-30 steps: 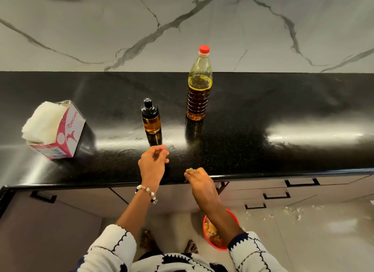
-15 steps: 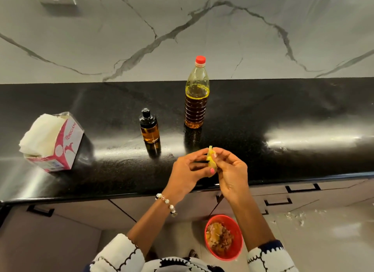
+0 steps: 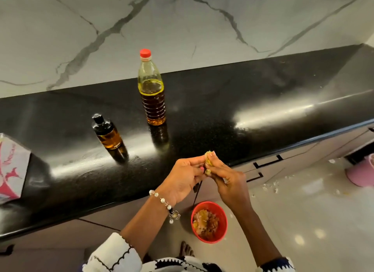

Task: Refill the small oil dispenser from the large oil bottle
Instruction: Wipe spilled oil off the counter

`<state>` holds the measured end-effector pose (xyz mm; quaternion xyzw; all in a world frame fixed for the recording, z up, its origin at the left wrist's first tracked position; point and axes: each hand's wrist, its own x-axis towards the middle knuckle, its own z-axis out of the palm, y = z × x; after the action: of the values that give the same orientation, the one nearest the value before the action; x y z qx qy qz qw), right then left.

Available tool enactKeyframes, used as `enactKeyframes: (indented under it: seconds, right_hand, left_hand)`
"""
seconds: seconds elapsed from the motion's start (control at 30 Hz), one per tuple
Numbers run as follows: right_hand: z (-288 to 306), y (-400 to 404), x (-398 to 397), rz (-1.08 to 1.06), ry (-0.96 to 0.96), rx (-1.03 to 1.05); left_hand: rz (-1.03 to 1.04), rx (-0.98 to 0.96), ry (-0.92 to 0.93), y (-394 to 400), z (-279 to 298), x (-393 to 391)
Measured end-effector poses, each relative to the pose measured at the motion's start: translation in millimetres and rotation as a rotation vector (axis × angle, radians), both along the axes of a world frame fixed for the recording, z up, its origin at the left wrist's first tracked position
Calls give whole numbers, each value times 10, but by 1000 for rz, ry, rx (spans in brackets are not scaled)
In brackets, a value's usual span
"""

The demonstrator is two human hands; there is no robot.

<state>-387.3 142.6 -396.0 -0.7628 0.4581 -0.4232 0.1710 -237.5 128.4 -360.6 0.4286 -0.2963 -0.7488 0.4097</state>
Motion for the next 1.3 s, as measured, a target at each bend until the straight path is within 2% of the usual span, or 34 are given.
enactKeyframes:
  seconds: [0.1, 0.2, 0.4, 0.53, 0.63, 0.73, 0.8, 0.87, 0.97, 1.0, 1.07, 1.13, 1.2, 1.3]
  right_hand:
    - [30, 76, -137, -28, 50, -28]
    - [15, 126, -324, -94, -6, 36]
    - [-278, 163, -542, -431, -120, 288]
    - [-445, 305, -563, -335, -37, 331]
    - [-560, 424, -605, -256, -85, 526]
    - [-785, 485, -664, -258, 17, 649]
    - [-926, 506, -693, -284, -7, 633]
    - [-993, 462, -695, -340, -99, 733]
    - [-1262, 427, -735, -417, -31, 839]
    - [-1333, 417, -719, -452, -116, 862]
    - [-1575, 361, -714, -571, -100, 865]
    - [-1778, 290, -700, -633, -23, 937]
    - [-1950, 245, -664, -602, 91, 997]
    - [-2208, 226, -629, -683, 75, 1071]
  left_hand:
    - [-80, 70, 102, 13, -22, -134]
    - [-55, 156, 128, 75, -129, -342]
    - [49, 119, -119, 114, -357, -636]
    - [30, 189, -221, 125, -561, -810]
    - [26, 250, -350, 136, -805, -947]
    - [-30, 347, -399, 149, -1074, -1041]
    - [-38, 459, -381, 142, -1253, -1068]
    - [-82, 561, -310, 125, -1437, -1073]
    - [-178, 623, -249, 107, -1695, -1009]
    - [-200, 607, -277, 97, -1770, -995]
    - [-191, 563, -397, 65, -1899, -995]
    - [-179, 518, -571, 28, -2046, -967]
    - [-219, 450, -757, 11, -2204, -881]
    - [-367, 305, -995, 36, -2381, -721]
